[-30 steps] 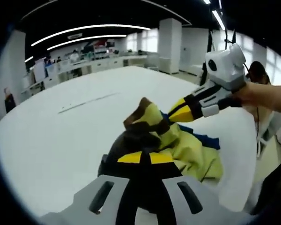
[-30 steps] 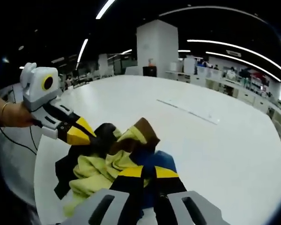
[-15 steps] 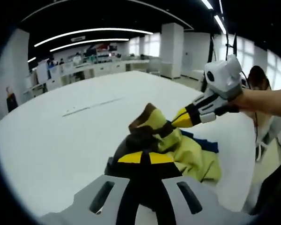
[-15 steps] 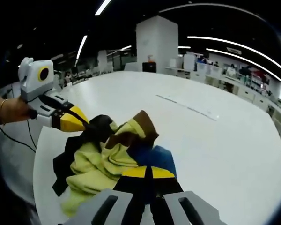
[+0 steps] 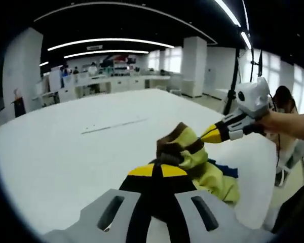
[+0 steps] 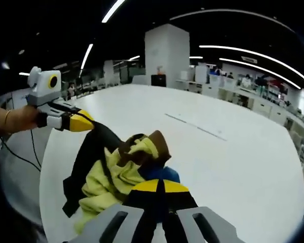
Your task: Fold the garment on the visible template until the final outline fits inside the template.
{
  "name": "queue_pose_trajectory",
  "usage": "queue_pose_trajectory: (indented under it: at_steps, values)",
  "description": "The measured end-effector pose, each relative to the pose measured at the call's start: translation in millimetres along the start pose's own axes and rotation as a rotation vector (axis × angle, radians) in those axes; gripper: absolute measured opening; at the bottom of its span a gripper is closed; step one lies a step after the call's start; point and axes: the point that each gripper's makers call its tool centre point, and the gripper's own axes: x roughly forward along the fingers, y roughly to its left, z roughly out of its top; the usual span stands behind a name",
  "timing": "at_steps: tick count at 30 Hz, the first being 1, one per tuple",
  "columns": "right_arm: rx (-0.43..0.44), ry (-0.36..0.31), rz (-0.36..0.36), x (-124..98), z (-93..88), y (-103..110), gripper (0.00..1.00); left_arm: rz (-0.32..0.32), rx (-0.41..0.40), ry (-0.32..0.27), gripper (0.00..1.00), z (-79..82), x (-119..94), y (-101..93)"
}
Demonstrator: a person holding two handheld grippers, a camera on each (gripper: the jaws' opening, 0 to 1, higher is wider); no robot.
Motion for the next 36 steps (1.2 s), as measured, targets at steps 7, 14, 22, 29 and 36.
queue_pose_trajectory:
  at_steps: [7,14,22,29,36]
  values:
    - [0.029,-0.064,-0.071,-20,25.1,-19,0.00,-0.017,-0.045,-0.090,0.00,28.2,-14,18.5]
    - [0.045,-0.090,-0.115,-32,36.7,-37,0.00,0.002,-0.032,-0.108,0.00,44.8,-17,42.1]
    - [0.092,-0.112,-0.147,-28,46.0,-57,0.00,-0.021,-0.126,-0.170,0.00,65.3,-7,66.5]
    - [0.153,-0.111,-0.225,-17,49.0,-82,0.00,0.003,-0.195,-0.191,0.00,68.2,14,93.1]
    - [0.223,-0.099,-0.287,2,42.4,-103,0.00,0.002,-0.308,-0.199,0.00,58.7,38,120.5]
